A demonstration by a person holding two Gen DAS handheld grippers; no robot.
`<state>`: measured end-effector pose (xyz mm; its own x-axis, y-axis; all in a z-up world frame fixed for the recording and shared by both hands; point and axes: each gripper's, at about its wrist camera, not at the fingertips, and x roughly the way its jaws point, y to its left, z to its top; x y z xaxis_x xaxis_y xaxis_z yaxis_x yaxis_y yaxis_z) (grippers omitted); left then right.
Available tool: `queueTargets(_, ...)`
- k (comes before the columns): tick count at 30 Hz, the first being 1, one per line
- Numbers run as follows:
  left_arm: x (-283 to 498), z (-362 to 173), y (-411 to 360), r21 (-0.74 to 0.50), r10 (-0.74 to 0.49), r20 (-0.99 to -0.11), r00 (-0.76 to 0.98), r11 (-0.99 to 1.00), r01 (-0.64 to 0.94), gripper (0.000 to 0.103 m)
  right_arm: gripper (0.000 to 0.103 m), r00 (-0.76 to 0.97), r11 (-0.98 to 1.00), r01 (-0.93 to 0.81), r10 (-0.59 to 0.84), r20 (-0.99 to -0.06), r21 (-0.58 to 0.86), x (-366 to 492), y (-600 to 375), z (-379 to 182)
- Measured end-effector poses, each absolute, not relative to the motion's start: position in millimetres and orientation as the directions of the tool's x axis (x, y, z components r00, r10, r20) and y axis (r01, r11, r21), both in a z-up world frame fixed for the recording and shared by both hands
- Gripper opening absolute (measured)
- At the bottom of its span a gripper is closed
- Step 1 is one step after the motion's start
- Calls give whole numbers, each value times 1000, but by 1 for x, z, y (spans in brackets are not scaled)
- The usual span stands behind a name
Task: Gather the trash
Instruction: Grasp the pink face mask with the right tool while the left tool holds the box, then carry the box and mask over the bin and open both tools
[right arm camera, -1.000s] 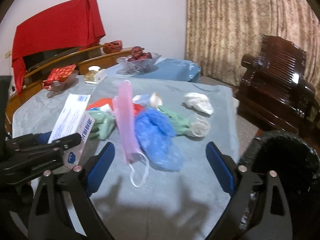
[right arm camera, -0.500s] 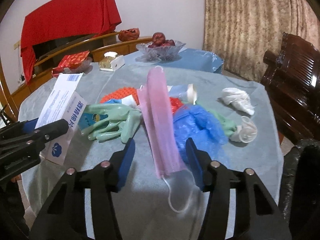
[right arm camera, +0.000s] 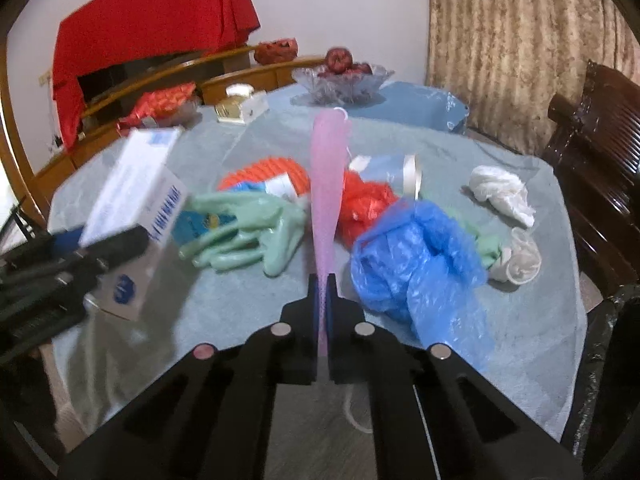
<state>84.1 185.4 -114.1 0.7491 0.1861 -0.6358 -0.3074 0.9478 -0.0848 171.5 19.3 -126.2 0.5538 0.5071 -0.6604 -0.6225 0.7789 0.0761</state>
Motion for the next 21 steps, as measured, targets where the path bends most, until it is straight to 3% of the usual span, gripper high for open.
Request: queueTargets(21,86,-67,112,-113,70,-557,827,981,-159,54,2,675,830,-548,513,-529,106,141,-69,-49)
